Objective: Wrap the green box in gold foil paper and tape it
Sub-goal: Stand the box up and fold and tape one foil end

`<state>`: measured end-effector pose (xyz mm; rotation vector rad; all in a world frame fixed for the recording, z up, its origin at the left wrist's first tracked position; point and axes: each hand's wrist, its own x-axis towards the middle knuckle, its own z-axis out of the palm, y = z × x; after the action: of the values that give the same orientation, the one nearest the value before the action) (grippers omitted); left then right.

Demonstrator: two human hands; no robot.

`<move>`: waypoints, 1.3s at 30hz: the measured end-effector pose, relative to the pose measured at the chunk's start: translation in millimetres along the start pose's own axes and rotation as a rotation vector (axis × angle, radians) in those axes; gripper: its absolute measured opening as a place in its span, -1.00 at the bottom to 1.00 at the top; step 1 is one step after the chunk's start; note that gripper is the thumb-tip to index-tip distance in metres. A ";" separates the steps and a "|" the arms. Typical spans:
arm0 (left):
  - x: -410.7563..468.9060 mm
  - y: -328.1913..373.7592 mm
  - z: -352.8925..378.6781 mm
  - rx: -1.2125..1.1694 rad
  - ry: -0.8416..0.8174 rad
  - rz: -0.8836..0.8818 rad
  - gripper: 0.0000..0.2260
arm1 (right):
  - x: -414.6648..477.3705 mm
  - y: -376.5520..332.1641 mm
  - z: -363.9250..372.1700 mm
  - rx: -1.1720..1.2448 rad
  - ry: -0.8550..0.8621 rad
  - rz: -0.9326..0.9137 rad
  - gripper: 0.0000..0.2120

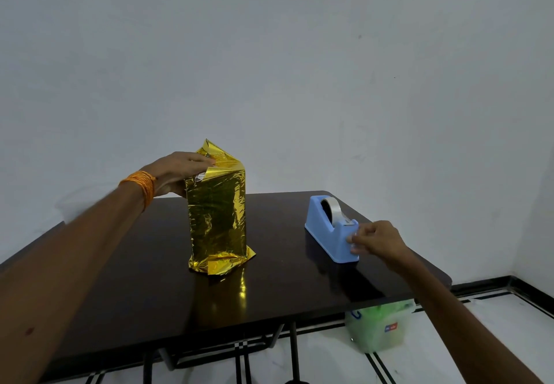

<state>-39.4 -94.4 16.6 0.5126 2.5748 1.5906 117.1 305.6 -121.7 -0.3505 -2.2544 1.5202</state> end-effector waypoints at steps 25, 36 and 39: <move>-19.1 10.2 -0.3 0.117 -0.003 0.117 -0.64 | 20.7 -225.3 122.5 -0.083 -0.478 -0.573 -0.46; -10.8 0.8 -1.5 0.137 -0.002 0.151 -0.55 | 76.0 -269.2 181.2 -0.440 -0.746 -0.458 -0.36; -7.9 1.0 -1.3 0.152 -0.010 0.159 -0.58 | 79.0 -271.9 186.5 -0.495 -0.754 -0.447 -0.33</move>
<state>-32.1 -97.6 17.2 0.7539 2.7221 1.4368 -34.5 81.8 82.9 0.6800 -2.9903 0.9218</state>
